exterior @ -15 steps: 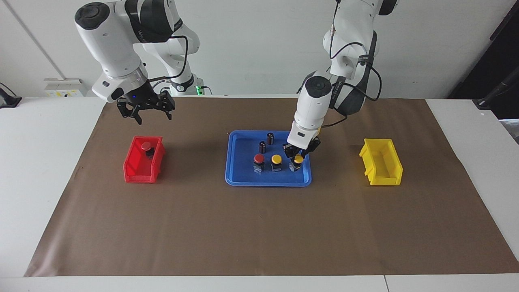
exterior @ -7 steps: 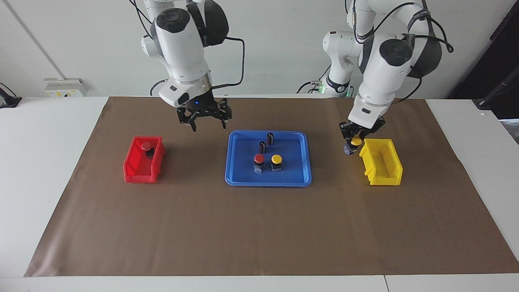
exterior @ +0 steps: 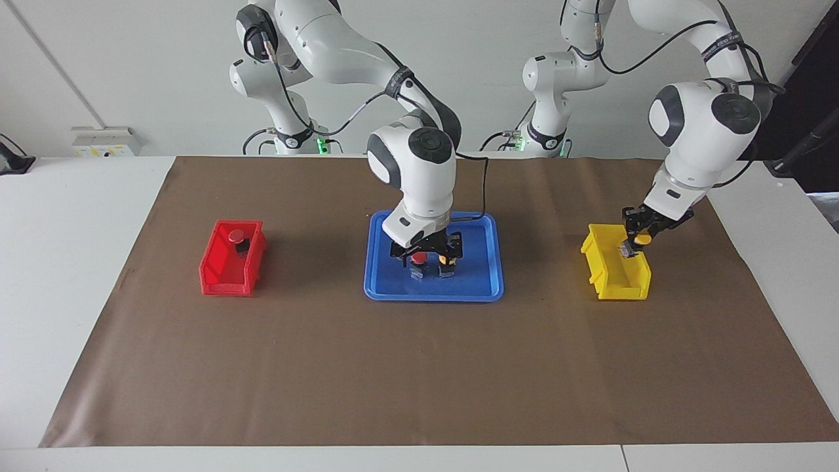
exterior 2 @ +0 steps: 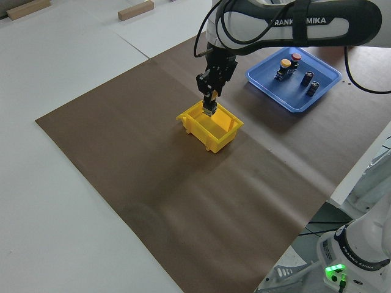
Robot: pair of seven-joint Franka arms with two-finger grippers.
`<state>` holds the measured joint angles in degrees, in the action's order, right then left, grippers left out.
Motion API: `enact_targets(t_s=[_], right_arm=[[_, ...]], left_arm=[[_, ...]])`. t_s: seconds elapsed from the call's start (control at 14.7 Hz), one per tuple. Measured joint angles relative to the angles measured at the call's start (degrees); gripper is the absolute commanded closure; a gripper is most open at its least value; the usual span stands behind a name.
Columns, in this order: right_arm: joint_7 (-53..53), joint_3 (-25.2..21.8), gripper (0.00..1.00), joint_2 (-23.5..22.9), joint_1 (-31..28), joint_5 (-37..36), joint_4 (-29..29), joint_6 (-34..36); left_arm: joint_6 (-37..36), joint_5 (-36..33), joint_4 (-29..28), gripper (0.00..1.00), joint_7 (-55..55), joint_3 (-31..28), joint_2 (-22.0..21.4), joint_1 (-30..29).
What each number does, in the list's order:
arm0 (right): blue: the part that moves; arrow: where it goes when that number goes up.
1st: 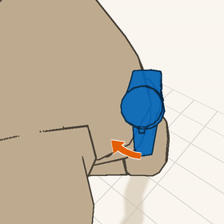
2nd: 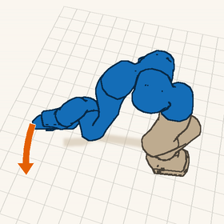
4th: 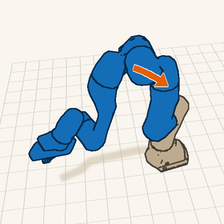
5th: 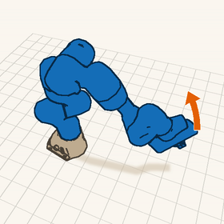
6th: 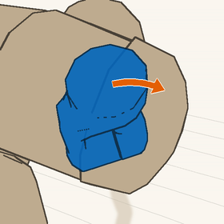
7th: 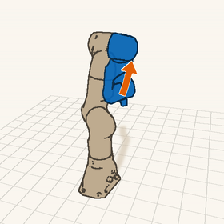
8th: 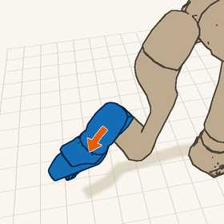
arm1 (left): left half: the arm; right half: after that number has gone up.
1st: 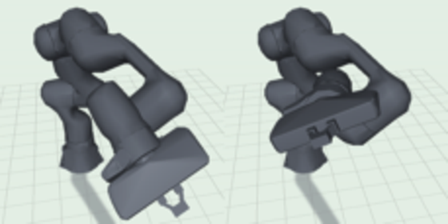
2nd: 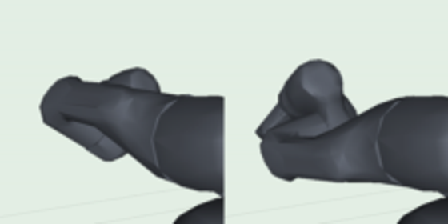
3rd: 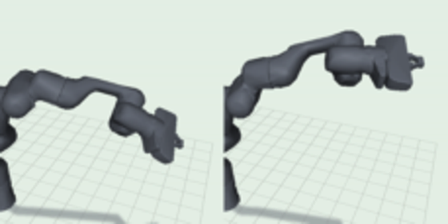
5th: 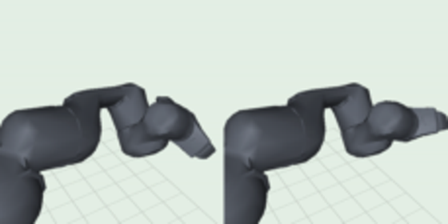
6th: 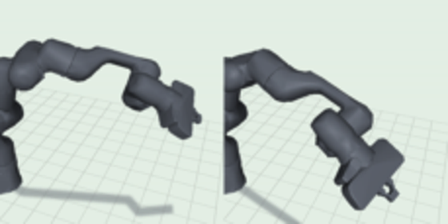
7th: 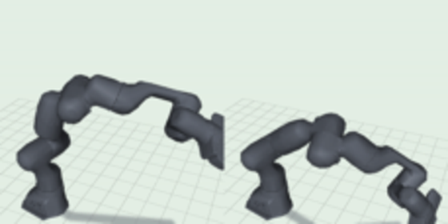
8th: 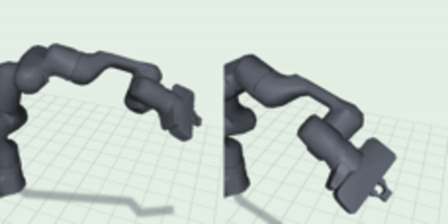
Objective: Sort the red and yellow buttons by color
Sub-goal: 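Drop the yellow button in the yellow bin while the right gripper grasps the red button, then place the red button in the red bin while the left gripper withdraws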
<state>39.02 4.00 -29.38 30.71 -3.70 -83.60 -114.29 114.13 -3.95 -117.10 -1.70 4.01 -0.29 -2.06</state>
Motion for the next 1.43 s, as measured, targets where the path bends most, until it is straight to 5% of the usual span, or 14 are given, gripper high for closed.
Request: enact_targets(t_s=[0.48,0.54,0.61,0.68,0.88,0.95,1.09,1.22,1.43], right_arm=[[0.0,0.1,0.21,1.5,0.1,0.1,-5.7,-0.2],[0.0,0.1,0.23,1.9,0.2,0.1,-6.3,-0.5],[0.0,0.1,0.24,2.2,0.3,0.1,-7.0,-1.0],[0.0,0.1,0.26,2.5,0.3,0.1,-7.8,-1.7],[0.0,0.2,0.40,3.0,0.5,0.1,-9.8,-3.1],[0.0,0.2,0.57,3.1,0.5,0.1,-10.0,-3.1],[0.0,0.2,0.82,3.3,0.5,0.1,-10.2,-3.1],[0.0,0.1,0.88,3.6,0.4,0.1,-9.8,-2.3],[-6.7,-0.3,0.88,4.8,-1.5,0.0,-3.3,9.1]], left_arm=[[8.9,0.0,-10.4,0.98,-0.2,0.4,-1.4,0.0],[10.0,0.0,-11.2,0.83,-0.2,0.4,-1.4,0.0],[10.7,0.0,-11.6,0.49,-0.2,0.5,-1.4,0.0],[11.3,0.0,-11.9,0.37,-0.2,0.5,-1.4,0.0],[11.8,0.0,-12.0,0.30,-0.2,0.5,-1.4,0.0],[11.9,0.0,-11.9,0.30,-0.2,0.5,-1.4,0.0],[10.1,0.0,-10.0,0.18,-0.2,0.4,-1.4,0.0],[2.0,0.0,-3.6,0.00,-0.3,0.4,-1.9,0.0],[-13.8,0.0,11.3,0.00,-0.6,0.5,-3.3,0.0]])
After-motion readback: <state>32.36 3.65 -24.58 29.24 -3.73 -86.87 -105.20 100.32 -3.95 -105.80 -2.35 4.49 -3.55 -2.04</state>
